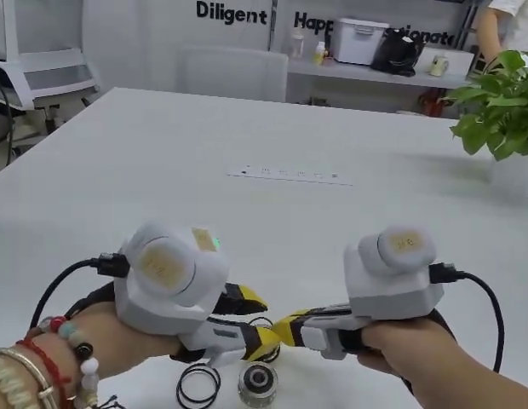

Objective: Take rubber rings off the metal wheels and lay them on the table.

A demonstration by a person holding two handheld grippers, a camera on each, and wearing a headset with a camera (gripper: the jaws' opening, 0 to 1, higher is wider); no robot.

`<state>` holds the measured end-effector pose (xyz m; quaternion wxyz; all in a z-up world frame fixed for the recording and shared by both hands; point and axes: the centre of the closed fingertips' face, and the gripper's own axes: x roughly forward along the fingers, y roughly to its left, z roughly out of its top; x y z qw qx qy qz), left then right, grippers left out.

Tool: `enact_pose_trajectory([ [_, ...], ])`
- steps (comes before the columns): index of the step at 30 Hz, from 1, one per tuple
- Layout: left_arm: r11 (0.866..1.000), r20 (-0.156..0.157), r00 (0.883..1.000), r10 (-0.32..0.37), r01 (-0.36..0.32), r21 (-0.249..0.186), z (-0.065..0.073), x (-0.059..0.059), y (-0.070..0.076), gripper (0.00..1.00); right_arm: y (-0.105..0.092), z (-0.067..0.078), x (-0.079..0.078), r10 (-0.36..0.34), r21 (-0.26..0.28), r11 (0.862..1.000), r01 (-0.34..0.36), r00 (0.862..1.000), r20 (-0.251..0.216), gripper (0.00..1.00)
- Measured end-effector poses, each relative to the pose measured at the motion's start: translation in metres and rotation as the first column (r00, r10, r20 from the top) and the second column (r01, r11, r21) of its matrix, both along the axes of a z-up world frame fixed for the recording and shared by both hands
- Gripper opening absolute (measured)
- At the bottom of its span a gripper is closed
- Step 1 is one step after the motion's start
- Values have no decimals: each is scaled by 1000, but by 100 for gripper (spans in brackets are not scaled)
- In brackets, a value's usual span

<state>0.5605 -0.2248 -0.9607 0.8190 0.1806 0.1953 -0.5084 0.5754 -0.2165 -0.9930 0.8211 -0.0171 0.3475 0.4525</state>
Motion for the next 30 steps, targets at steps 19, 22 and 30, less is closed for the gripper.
enact_pose_trajectory([
  [19, 997, -38, 999, -12, 15, 75, 20, -16, 53, 45, 8, 18, 2, -8, 60, 998, 8, 1000, 8, 0],
  [22, 996, -31, 1000, 2, 1, 86, 24, -21, 65, 46, 14, 23, -2, 5, 80, 997, -5, 1000, 6, 0],
  [30, 990, -12, 997, 80, -78, 120, 25, -37, 103, 47, 29, 31, -12, 45, 125, 991, -43, 999, -8, 0],
])
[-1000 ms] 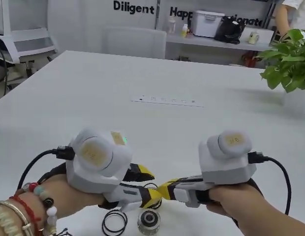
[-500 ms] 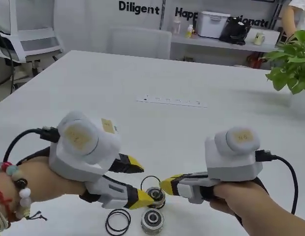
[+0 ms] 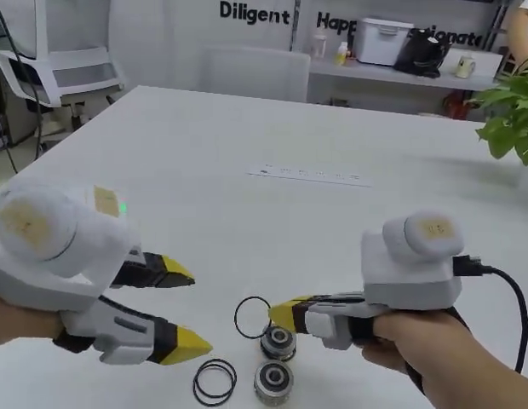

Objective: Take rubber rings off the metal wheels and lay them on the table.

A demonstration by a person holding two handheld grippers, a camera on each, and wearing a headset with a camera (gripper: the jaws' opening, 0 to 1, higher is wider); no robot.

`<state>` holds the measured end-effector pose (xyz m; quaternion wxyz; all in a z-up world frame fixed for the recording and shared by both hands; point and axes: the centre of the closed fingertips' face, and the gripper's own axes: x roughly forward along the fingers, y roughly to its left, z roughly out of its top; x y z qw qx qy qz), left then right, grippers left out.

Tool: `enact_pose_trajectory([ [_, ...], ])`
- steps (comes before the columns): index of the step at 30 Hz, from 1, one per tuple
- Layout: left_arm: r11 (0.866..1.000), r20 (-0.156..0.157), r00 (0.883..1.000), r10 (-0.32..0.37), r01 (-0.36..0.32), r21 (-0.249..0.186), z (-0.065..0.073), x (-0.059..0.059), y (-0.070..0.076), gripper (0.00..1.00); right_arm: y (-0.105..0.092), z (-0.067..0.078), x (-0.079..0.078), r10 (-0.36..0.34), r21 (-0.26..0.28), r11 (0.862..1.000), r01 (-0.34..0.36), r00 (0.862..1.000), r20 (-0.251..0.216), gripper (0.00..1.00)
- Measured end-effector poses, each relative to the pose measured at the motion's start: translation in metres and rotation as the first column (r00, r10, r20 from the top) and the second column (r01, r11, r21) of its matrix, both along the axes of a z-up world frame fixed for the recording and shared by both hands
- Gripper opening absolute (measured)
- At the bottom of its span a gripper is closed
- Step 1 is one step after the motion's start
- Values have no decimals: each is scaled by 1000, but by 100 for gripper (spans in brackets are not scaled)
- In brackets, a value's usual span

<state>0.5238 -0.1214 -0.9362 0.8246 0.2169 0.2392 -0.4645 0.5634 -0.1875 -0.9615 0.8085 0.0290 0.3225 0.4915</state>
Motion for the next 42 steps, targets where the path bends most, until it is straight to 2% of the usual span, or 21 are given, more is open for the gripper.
enact_pose_trajectory([
  [3, 999, -9, 999, 35, -35, 9, -4, -7, 12, 47, 4, 1, -4, 12, 11, 1000, -12, 1000, -12, 0],
  [9, 997, -24, 997, 67, -66, 29, -9, -21, 28, 49, 13, 3, -12, 37, 26, 999, -36, 999, -24, 0],
  [12, 997, -32, 996, 81, -80, 19, -9, -26, 31, 49, 16, 0, -17, 57, 20, 998, -57, 998, -29, 0],
  [19, 995, -48, 994, 102, -102, 1, -14, -33, 33, 49, 24, -9, -30, 112, -8, 994, -112, 993, -42, 0],
  [32, 992, -101, 988, 119, -123, -36, -28, -45, 29, 48, 29, -25, -47, 186, -73, 979, -190, 981, -59, 0],
  [37, 990, -117, 985, 128, -134, -46, -30, -47, 27, 48, 28, -28, -47, 191, -91, 976, -196, 980, -53, 0],
  [42, 990, -118, 985, 128, -134, -45, -30, -47, 27, 47, 25, -30, -44, 184, -110, 976, -187, 982, -39, 0],
])
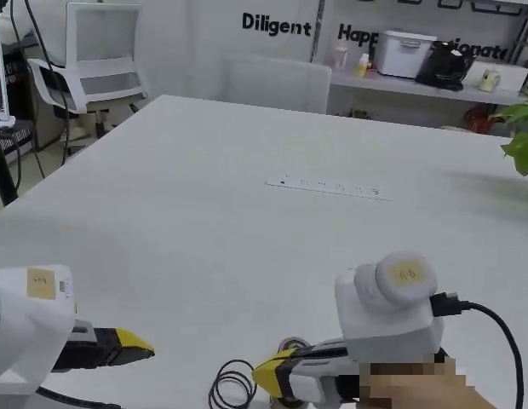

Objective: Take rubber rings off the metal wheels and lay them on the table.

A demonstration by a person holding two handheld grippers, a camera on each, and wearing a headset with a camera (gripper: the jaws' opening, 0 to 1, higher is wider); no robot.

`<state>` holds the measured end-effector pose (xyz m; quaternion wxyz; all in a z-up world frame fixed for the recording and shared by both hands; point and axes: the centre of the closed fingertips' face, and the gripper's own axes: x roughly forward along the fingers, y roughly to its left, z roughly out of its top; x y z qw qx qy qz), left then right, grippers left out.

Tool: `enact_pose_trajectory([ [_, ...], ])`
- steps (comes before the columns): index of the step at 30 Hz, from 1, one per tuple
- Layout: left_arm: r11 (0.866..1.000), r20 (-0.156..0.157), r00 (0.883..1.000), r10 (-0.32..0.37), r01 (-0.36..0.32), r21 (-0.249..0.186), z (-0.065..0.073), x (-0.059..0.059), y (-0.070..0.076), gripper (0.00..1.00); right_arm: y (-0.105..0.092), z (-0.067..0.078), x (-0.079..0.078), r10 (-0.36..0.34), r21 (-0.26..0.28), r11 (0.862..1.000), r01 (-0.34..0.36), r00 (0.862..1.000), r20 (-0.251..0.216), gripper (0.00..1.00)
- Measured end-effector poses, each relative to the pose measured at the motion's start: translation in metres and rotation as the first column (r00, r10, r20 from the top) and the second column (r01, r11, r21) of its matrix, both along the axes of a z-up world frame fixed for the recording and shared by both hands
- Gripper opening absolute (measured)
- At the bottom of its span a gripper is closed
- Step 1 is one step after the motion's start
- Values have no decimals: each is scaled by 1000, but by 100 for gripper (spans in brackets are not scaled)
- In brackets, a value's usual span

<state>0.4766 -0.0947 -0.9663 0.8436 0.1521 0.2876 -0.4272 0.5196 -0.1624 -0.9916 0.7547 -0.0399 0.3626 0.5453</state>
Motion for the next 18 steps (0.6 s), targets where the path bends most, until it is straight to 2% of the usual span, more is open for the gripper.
enact_pose_trajectory([
  [14, 1000, -3, 1000, 10, -10, 11, -3, 0, 3, 47, -4, -5, 4, -16, -26, 1000, 16, 1000, 19, 0],
  [18, 1000, 0, 1000, 23, -23, -3, -1, 1, 3, 47, -4, -4, 6, -23, -24, 999, 23, 999, 25, 0],
])
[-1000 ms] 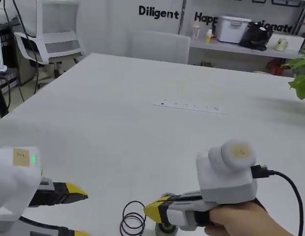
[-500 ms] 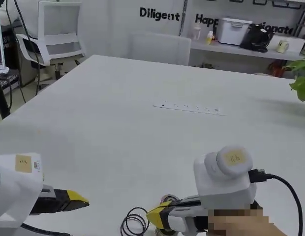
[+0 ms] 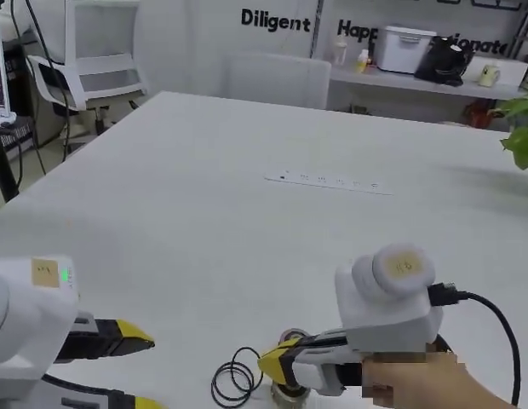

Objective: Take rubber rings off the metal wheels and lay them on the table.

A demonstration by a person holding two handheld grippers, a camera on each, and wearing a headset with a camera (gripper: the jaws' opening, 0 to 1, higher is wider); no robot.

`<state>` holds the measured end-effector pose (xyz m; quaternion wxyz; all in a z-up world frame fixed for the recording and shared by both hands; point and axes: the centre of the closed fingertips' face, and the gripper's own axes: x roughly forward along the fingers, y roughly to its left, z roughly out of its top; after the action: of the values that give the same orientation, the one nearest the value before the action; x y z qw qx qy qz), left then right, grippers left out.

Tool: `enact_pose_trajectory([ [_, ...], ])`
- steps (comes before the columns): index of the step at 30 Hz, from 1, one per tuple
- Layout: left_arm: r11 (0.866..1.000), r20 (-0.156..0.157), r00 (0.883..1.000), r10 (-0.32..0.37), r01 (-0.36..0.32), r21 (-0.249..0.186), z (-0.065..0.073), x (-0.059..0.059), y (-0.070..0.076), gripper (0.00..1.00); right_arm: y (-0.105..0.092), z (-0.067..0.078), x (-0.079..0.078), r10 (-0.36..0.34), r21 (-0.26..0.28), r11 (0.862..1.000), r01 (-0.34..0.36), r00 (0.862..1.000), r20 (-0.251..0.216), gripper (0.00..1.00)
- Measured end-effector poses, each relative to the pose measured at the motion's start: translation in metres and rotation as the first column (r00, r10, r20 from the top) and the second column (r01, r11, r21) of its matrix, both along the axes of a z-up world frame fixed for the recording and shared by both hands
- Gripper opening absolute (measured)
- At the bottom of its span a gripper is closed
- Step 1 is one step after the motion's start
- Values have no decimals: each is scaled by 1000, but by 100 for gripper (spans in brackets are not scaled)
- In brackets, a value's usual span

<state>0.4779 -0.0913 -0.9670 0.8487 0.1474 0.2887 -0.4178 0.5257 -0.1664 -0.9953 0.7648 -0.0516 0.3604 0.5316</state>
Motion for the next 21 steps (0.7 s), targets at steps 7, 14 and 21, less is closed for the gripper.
enact_pose_trajectory([
  [7, 1000, 5, 1000, 7, -7, 7, 0, 1, 2, 46, -1, -2, -1, 6, -14, 1000, -6, 1000, 2, 4],
  [14, 1000, 8, 1000, 15, -15, 5, 0, 0, 3, 46, -1, 0, -1, 4, -15, 1000, -3, 1000, 11, 7],
  [21, 1000, 3, 1000, 19, -19, 18, -2, -1, 6, 45, -2, 3, 2, -17, -4, 1000, 17, 1000, 12, 9],
])
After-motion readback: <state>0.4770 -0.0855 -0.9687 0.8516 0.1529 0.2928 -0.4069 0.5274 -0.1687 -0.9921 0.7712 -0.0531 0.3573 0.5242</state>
